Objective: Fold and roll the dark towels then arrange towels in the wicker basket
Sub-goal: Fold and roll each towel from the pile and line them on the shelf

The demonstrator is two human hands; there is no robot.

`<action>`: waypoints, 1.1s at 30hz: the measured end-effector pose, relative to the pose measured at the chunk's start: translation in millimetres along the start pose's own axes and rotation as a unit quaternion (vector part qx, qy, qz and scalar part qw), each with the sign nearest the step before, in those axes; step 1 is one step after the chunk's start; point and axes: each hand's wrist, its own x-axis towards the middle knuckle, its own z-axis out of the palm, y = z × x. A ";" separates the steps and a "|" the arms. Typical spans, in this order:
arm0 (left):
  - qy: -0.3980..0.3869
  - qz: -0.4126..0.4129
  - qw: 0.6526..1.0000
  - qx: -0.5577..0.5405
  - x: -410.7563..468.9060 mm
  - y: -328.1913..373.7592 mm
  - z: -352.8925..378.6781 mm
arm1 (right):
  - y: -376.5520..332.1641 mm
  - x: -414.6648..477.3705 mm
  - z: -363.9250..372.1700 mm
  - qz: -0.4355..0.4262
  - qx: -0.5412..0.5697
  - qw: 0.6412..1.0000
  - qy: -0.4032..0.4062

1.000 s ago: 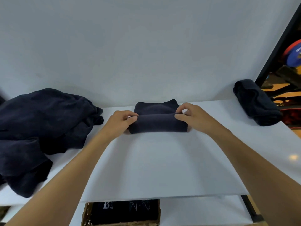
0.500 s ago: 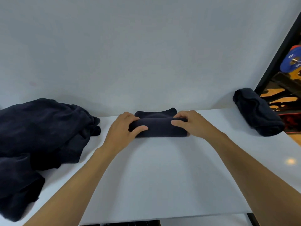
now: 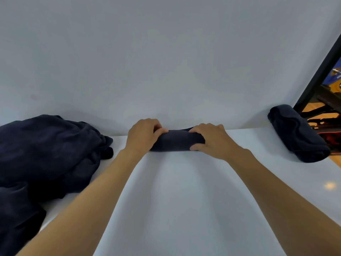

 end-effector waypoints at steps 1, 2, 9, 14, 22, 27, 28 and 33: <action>0.027 0.071 0.997 0.022 -5.5 -0.1 1.5 | 1.9 5.1 -4.3 0.020 0.040 0.999 -0.022; 0.030 0.129 0.991 0.032 -10.5 -1.3 3.6 | 5.6 9.8 -8.3 0.042 0.092 0.994 -0.044; -0.099 0.112 0.988 0.042 18.7 -3.7 2.7 | 20.4 39.9 -22.6 0.110 0.256 0.953 -0.122; -0.209 0.041 0.976 0.049 43.5 2.7 -7.0 | 4.6 36.0 -6.3 -0.018 -0.068 0.997 -0.032; 0.015 0.075 0.995 0.061 8.2 42.9 7.0 | 5.9 16.2 -24.1 0.166 0.247 0.952 -0.071; 0.019 0.069 0.992 -0.106 -21.2 82.7 54.6 | 22.2 -23.0 -35.9 0.291 0.354 0.882 -0.106; 0.016 0.089 0.989 -0.119 -25.0 88.7 62.7 | 24.0 -30.5 -37.3 0.303 0.348 0.882 -0.096; -0.057 0.129 0.972 -0.186 -38.6 123.4 91.8 | 31.3 -56.7 -38.0 0.288 0.136 0.948 0.004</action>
